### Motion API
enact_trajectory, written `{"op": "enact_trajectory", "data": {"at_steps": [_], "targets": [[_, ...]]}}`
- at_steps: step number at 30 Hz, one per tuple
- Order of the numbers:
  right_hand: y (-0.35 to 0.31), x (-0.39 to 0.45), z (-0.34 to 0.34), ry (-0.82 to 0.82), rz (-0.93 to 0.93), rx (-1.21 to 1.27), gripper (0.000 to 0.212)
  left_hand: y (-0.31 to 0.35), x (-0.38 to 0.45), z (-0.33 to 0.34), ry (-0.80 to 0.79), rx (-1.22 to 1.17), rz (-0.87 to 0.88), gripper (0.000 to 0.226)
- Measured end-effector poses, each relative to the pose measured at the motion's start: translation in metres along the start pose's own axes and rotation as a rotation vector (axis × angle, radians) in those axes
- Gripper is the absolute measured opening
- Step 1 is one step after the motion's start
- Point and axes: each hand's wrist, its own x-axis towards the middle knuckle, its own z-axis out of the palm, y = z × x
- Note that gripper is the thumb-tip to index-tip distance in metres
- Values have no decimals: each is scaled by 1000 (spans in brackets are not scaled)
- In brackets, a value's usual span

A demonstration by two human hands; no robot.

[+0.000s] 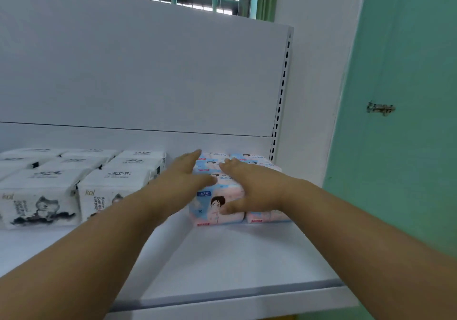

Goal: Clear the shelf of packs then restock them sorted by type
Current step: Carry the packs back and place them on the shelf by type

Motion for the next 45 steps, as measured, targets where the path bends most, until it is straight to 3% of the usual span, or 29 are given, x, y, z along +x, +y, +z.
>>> {"op": "enact_trajectory", "data": {"at_steps": [2, 4, 6, 9, 13, 17, 20, 25, 30, 35, 39, 43, 45], "targets": [[-5, 2, 5, 18, -6, -30, 102, -4, -1, 14, 143, -296, -198, 55], [-8, 0, 3, -10, 6, -57, 100, -10, 5, 29, 124, -643, -355, 47], [-9, -2, -5, -62, 22, -37, 96, -15, 11, 36, 69, -851, -405, 52], [-7, 7, -20, -116, 44, 113, 85, -23, 25, 30, 5, -937, -430, 69], [-2, 46, -23, -102, 32, 42, 55, -24, 44, 16, 178, -920, -475, 65], [-7, 76, -13, -150, 40, 61, 60, -28, 68, 20, 299, -922, -444, 71], [-8, 80, -11, -211, 59, 26, 51, -22, 70, 27, 234, -917, -420, 64], [-2, 76, -18, -191, 70, 74, 48, -24, 73, 26, 97, -956, -425, 77], [8, 92, -6, -232, 7, 11, 67, -21, 82, 25, 154, -824, -395, 62], [14, 94, -1, -199, 47, 117, 60, -32, 95, 31, 171, -743, -370, 62], [12, 96, 3, -217, 44, 138, 71, -36, 98, 28, 120, -727, -372, 61], [16, 96, -5, -191, 123, 184, 65, -34, 95, 27, 95, -746, -360, 60], [28, 95, -9, -187, 174, 125, 75, -35, 93, 28, 112, -738, -366, 55]]}}
